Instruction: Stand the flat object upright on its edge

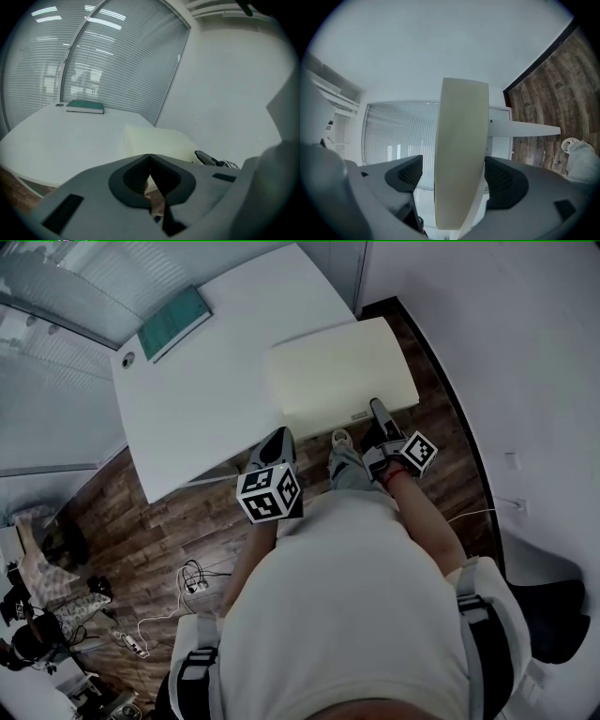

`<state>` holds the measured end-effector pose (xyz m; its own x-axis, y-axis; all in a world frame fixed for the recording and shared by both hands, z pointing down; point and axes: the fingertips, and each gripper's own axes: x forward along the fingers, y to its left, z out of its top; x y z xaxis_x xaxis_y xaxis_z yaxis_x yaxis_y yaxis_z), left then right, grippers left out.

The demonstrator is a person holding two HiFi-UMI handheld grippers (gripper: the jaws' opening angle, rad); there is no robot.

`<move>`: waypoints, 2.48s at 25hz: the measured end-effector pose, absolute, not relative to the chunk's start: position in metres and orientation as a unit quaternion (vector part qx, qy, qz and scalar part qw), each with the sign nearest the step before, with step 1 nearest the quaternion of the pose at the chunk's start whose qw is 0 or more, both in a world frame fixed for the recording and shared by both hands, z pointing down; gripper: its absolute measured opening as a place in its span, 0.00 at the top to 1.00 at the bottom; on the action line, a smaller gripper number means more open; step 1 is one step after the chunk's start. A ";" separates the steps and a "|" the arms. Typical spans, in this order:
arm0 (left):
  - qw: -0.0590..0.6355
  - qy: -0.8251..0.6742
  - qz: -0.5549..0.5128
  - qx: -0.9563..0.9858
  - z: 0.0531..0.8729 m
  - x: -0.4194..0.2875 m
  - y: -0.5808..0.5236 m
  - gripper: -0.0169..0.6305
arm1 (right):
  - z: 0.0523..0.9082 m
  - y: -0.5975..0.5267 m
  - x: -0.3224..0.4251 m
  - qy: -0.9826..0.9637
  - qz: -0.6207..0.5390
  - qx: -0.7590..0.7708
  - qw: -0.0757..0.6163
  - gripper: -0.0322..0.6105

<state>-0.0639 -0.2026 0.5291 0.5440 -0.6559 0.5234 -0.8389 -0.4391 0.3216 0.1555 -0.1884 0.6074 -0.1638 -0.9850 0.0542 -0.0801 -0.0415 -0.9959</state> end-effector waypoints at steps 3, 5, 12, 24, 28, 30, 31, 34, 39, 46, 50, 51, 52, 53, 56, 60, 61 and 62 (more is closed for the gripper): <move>0.282 -0.452 0.163 0.830 0.530 -0.066 -0.205 0.94 | 0.608 -0.196 0.156 0.550 -0.529 -0.491 0.420 0.33; 0.283 -0.453 0.163 0.829 0.530 -0.066 -0.206 0.94 | 0.608 -0.201 0.156 0.549 -0.530 -0.492 0.419 0.33; 0.282 -0.457 0.164 0.828 0.531 -0.067 -0.208 0.94 | 0.609 -0.214 0.159 0.541 -0.528 -0.499 0.423 0.33; 0.285 -0.460 0.170 0.824 0.535 -0.070 -0.211 0.94 | 0.613 -0.231 0.158 0.531 -0.533 -0.501 0.428 0.33; 0.286 -0.461 0.169 0.823 0.535 -0.072 -0.212 0.94 | 0.614 -0.234 0.157 0.526 -0.532 -0.503 0.433 0.33; 0.287 -0.462 0.169 0.822 0.536 -0.074 -0.212 0.94 | 0.615 -0.235 0.159 0.527 -0.529 -0.508 0.429 0.33; 0.287 -0.464 0.169 0.821 0.536 -0.074 -0.211 0.94 | 0.615 -0.235 0.159 0.528 -0.528 -0.511 0.426 0.33; 0.289 -0.466 0.169 0.819 0.537 -0.075 -0.210 0.94 | 0.617 -0.235 0.162 0.526 -0.527 -0.517 0.422 0.33; 0.290 -0.465 0.165 0.820 0.536 -0.072 -0.208 0.94 | 0.620 -0.232 0.163 0.518 -0.532 -0.519 0.423 0.39; 0.290 -0.466 0.166 0.819 0.535 -0.074 -0.206 0.94 | 0.619 -0.232 0.163 0.519 -0.532 -0.513 0.429 0.46; 0.290 -0.469 0.165 0.818 0.535 -0.077 -0.205 0.94 | 0.619 -0.232 0.163 0.520 -0.533 -0.507 0.435 0.49; 0.290 -0.470 0.165 0.817 0.534 -0.078 -0.205 0.94 | 0.618 -0.232 0.163 0.520 -0.532 -0.506 0.435 0.50; 0.290 -0.470 0.164 0.817 0.534 -0.079 -0.204 0.94 | 0.617 -0.232 0.163 0.520 -0.532 -0.505 0.436 0.50; 0.290 -0.471 0.164 0.817 0.534 -0.079 -0.204 0.94 | 0.616 -0.232 0.162 0.521 -0.532 -0.504 0.437 0.51; 0.291 -0.472 0.164 0.816 0.534 -0.082 -0.202 0.94 | 0.615 -0.231 0.162 0.519 -0.533 -0.504 0.439 0.52; 0.291 -0.473 0.165 0.815 0.534 -0.086 -0.200 0.94 | 0.613 -0.230 0.161 0.518 -0.533 -0.507 0.436 0.53; 0.291 -0.473 0.165 0.815 0.534 -0.087 -0.200 0.94 | 0.613 -0.230 0.161 0.518 -0.533 -0.508 0.436 0.53; 0.291 -0.473 0.164 0.815 0.533 -0.088 -0.200 0.94 | 0.612 -0.230 0.161 0.518 -0.533 -0.509 0.435 0.53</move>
